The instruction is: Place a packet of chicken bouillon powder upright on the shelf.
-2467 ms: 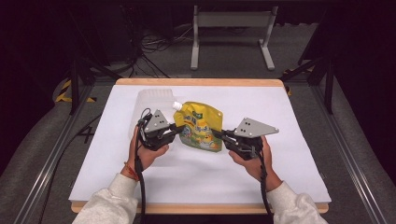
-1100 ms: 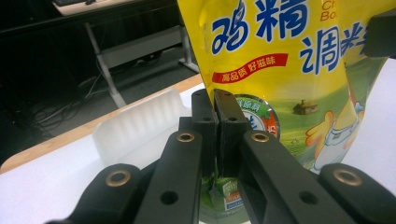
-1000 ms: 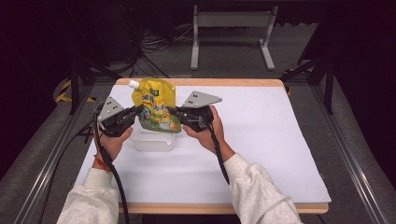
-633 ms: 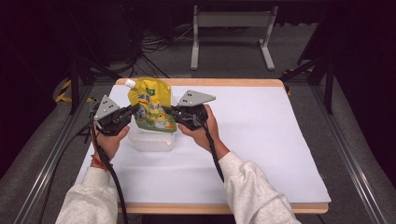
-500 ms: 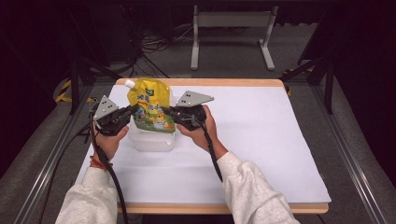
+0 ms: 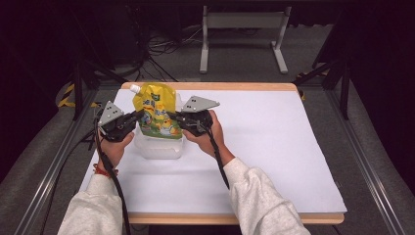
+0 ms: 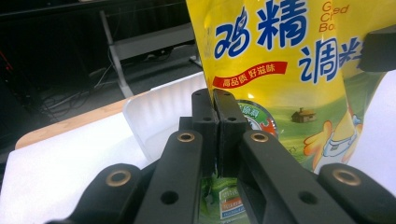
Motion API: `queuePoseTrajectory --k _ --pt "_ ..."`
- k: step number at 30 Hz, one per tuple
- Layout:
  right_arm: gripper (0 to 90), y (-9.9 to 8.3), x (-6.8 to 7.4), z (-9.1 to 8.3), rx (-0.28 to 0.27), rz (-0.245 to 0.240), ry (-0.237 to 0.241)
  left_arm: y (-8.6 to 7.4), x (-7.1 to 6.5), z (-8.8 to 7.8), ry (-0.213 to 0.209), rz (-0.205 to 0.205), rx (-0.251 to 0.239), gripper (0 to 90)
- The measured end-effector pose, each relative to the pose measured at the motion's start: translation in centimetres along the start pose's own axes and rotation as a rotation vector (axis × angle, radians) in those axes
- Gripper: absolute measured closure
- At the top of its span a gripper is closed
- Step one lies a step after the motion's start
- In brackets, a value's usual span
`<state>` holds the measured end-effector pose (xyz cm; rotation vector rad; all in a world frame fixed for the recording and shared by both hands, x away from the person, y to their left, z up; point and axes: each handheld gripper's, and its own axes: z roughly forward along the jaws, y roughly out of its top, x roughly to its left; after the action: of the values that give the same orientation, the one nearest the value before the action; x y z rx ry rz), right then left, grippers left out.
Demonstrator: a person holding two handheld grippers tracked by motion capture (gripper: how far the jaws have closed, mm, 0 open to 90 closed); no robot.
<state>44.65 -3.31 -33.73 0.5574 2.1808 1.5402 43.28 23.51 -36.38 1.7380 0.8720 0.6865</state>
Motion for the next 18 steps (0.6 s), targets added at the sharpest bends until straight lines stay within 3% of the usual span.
queuePoseTrajectory --k 12,18 --pt "90.0 -1.6 0.2 1.1 0.038 0.040 0.002 -1.1 0.2 0.6 -0.005 -0.003 0.059 88.4" --pt "90.0 -2.8 0.6 1.5 0.076 0.036 -0.002 -2.0 -0.2 1.3 0.002 0.032 0.111 88.5"
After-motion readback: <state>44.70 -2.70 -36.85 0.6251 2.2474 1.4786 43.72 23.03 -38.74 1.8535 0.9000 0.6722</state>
